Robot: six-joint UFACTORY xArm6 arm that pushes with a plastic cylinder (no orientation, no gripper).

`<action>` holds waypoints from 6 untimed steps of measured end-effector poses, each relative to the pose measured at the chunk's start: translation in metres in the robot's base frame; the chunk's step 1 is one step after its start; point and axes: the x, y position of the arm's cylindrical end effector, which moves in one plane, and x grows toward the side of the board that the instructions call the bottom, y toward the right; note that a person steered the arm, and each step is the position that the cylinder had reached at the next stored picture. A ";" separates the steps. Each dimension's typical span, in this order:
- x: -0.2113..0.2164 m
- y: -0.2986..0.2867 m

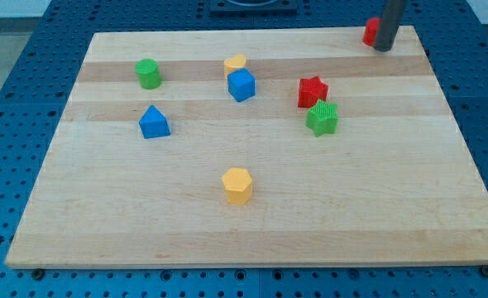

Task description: Push the hexagon towards the red circle

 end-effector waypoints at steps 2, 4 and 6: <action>0.078 -0.003; 0.201 -0.067; 0.314 -0.177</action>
